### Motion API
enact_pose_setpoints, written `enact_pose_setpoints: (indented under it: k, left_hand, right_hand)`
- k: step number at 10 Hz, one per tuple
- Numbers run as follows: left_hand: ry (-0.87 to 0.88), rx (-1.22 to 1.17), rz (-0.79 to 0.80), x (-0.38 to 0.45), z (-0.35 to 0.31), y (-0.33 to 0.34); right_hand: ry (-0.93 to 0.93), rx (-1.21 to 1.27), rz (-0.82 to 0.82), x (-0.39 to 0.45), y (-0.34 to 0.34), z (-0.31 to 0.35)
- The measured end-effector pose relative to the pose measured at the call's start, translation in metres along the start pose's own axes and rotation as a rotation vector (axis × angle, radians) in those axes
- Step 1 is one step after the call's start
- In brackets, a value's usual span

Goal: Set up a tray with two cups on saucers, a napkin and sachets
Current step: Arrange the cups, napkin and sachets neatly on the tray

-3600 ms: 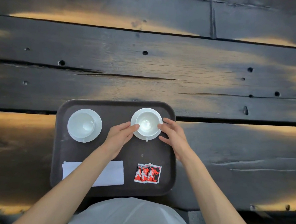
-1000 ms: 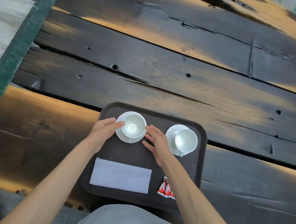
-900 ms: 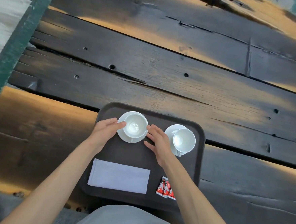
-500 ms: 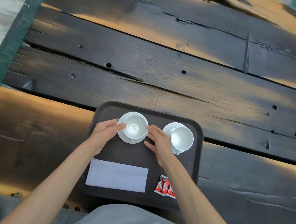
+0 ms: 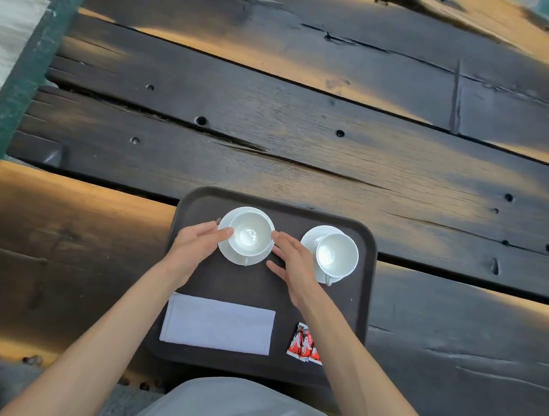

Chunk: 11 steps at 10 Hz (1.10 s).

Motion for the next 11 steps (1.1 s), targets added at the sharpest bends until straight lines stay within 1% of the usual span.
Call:
enact_pose_setpoints:
  k: [3,5,9,11]
  left_hand:
    - [0.034,0.009,-0.046,-0.006,-0.002,0.005]
    - [0.031,0.061,-0.046,-0.007,0.003,0.008]
    - [0.004,0.018,-0.13,-0.006,0.008,0.011]
    - [-0.023,0.055,-0.159,-0.005,0.009,0.01]
  right_hand:
    - [-0.009,0.002,-0.008,-0.003,0.002,-0.001]
    - [-0.009,-0.015,-0.009,-0.004,0.001,0.001]
    - [-0.005,-0.038,-0.03,-0.008,0.005,0.004]
    - [-0.014,-0.035,-0.03,-0.01,0.005,0.001]
Point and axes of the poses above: each hand's wrist, its own x-axis towards the middle knuckle, its own y-axis out of the palm, z = x × y, the point moved 4 cm from there along x, towards the middle knuckle, and after that the axes turned 10 degrees about x, right-handed, at the moved point
